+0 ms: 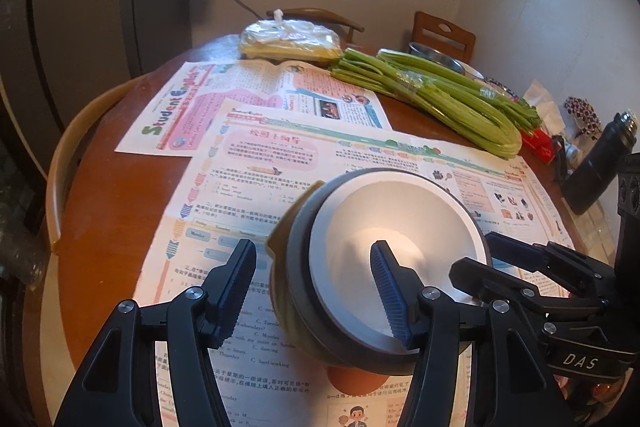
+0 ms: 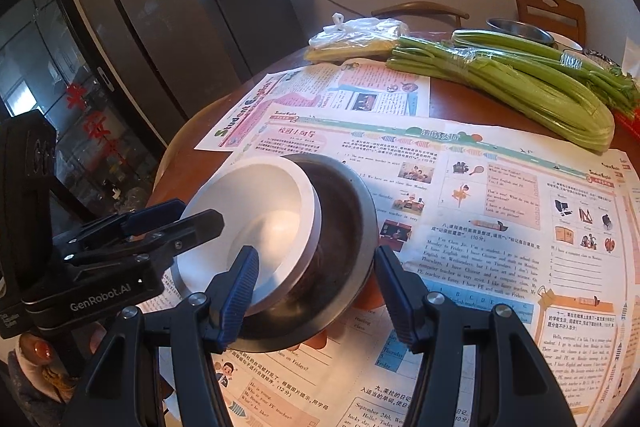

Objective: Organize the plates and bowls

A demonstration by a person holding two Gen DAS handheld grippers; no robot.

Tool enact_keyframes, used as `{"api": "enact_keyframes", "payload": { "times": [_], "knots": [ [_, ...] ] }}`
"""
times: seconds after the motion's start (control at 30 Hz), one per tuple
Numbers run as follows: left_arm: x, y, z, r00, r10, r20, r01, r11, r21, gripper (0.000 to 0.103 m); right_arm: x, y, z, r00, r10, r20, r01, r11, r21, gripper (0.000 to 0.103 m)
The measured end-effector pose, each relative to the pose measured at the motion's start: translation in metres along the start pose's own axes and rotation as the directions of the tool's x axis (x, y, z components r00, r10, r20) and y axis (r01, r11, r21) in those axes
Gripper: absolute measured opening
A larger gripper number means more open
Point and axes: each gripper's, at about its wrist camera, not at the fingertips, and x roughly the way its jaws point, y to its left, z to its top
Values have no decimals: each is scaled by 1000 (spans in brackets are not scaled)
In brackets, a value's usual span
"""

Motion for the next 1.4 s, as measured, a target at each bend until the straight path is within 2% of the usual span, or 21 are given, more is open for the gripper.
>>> {"api": "enact_keyframes", "payload": {
  "times": [0.3,0.5,0.67,0.87,1.13,1.27,1.4],
  "knots": [
    [-23,-8,-4,997,56,59,-57,998,12,63,-13,-1,-2,999,-29,43,28,1000,8,60],
    [-44,-15,-15,993,71,92,-72,997,10,65,-41,-1,-9,989,-77,128,79,997,-8,61],
    [-69,-34,-34,987,66,146,-70,997,21,69,-72,2,-27,977,-102,188,110,993,-33,65],
    [-80,-60,-64,991,26,131,-34,997,63,74,-92,-6,-58,971,-135,196,143,989,-31,66],
    [-70,-84,-95,992,88,91,-97,991,91,75,-103,-20,-98,971,-159,178,162,987,-4,66],
    [-69,-82,-103,987,120,106,-126,991,47,75,-100,-26,-117,977,-148,156,149,989,8,67],
    [-65,-82,-116,992,89,86,-91,996,22,75,-95,-36,-134,978,-164,128,160,986,38,67]
  ]
}}
